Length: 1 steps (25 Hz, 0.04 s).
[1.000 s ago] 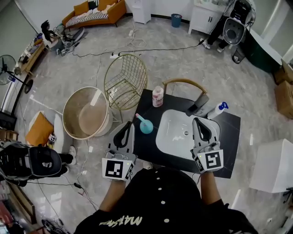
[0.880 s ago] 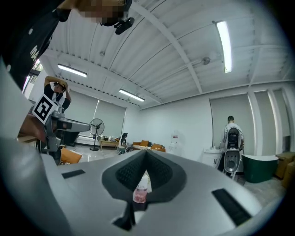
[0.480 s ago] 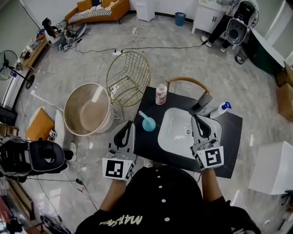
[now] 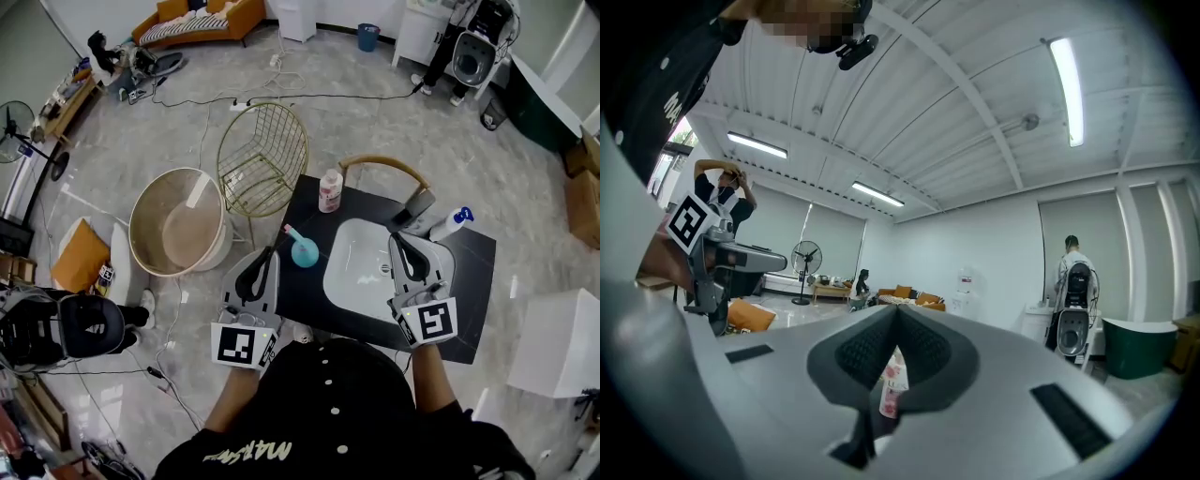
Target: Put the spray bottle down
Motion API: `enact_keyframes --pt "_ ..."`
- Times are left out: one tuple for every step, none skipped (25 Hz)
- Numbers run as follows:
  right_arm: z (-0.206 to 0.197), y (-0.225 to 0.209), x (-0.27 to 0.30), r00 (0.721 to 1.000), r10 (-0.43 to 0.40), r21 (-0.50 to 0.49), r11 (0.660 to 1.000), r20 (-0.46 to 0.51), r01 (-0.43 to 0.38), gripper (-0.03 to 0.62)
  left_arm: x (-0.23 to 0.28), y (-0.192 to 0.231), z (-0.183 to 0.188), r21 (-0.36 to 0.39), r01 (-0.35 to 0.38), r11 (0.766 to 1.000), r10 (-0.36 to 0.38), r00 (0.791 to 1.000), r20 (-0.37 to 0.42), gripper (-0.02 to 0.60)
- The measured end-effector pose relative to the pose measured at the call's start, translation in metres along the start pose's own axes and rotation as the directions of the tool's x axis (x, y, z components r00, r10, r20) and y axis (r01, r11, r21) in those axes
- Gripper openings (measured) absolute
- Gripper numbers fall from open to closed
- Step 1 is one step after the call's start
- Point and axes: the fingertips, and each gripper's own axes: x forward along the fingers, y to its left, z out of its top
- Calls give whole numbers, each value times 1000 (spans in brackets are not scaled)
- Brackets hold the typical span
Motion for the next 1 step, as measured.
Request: enact_keyframes --pt "0 1 0 1000 2 3 1000 -1 -2 -5 0 0 -1 -1 0 1000 0 1000 0 23"
